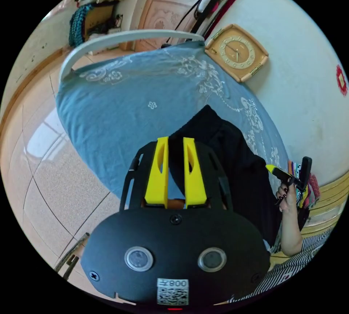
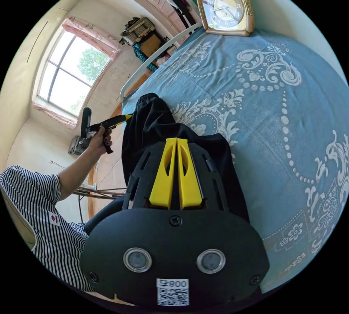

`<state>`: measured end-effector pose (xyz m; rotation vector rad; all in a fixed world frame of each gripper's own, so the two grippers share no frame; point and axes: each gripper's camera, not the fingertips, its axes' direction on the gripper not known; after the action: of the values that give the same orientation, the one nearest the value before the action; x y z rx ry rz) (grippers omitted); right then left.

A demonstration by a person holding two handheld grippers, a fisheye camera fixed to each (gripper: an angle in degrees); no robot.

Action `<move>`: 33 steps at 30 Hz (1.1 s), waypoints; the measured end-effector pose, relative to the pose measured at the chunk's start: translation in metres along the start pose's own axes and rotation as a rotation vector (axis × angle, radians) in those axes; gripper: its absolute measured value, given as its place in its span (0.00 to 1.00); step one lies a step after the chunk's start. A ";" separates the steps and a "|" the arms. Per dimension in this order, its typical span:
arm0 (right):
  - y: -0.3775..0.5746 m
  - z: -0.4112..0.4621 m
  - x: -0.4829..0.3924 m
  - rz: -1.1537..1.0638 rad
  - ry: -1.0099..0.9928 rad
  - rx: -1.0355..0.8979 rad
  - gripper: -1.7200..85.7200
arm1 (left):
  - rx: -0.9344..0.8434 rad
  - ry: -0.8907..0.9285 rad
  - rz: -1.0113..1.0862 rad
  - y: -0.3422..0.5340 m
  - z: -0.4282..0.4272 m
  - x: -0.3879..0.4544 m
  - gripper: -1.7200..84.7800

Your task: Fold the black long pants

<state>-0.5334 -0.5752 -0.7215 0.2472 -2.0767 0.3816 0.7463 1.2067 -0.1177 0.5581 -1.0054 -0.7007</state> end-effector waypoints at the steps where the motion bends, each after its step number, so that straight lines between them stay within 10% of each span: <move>1: -0.001 0.001 -0.003 -0.002 0.004 -0.003 0.02 | -0.012 0.020 -0.012 0.003 0.003 -0.005 0.07; 16: 0.008 0.040 -0.070 -0.134 0.408 -0.094 0.02 | 0.217 -0.009 0.089 0.051 -0.059 -0.009 0.05; 33: 0.039 -0.019 -0.029 0.079 0.313 -0.038 0.02 | 0.006 -0.123 0.414 0.009 -0.013 0.077 0.02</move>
<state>-0.5162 -0.5309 -0.7442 0.0757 -1.7866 0.4008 0.7878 1.1564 -0.0736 0.2987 -1.1931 -0.3661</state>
